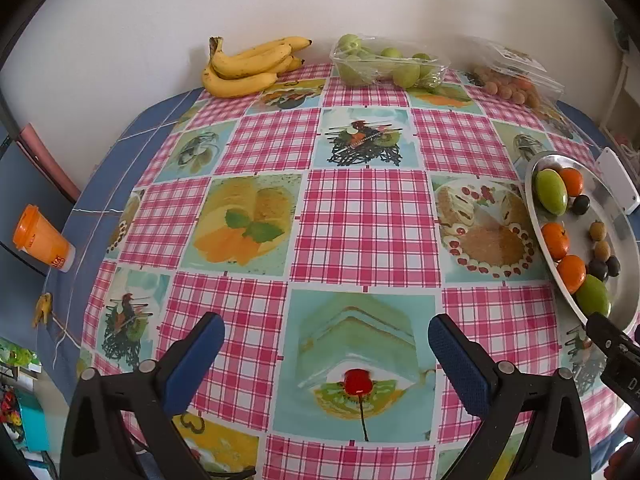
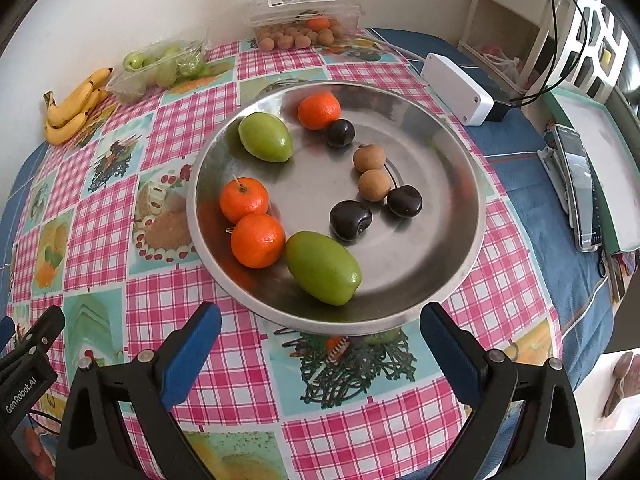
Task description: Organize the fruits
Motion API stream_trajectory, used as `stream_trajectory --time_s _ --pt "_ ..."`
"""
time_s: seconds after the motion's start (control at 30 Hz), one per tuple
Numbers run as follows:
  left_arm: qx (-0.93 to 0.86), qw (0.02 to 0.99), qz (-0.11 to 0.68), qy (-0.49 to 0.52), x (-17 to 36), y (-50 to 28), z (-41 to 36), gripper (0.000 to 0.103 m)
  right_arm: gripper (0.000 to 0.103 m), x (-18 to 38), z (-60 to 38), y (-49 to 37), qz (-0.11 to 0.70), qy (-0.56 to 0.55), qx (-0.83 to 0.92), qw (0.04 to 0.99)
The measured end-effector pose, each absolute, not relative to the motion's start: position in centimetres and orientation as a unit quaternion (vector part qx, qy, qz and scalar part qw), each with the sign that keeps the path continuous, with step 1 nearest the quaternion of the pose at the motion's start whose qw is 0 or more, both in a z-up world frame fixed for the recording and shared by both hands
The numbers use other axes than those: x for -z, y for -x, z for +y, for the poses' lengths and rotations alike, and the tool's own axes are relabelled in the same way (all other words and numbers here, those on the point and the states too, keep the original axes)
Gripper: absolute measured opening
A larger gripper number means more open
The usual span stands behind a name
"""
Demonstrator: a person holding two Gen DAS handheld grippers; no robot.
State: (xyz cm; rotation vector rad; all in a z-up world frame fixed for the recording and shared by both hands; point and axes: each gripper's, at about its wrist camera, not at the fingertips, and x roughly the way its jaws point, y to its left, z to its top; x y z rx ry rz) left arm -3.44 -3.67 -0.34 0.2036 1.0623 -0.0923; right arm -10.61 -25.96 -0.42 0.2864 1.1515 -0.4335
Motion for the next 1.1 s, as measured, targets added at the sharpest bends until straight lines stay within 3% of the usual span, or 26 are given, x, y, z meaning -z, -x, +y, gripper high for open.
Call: stream_trajectory --time_s 1.1 --pt "0.050 0.846 0.518 -0.116 0.87 3.25 -3.88 0.103 0.100 0.43 -25.64 10.47 0.540 -0.131 0.201 0.807"
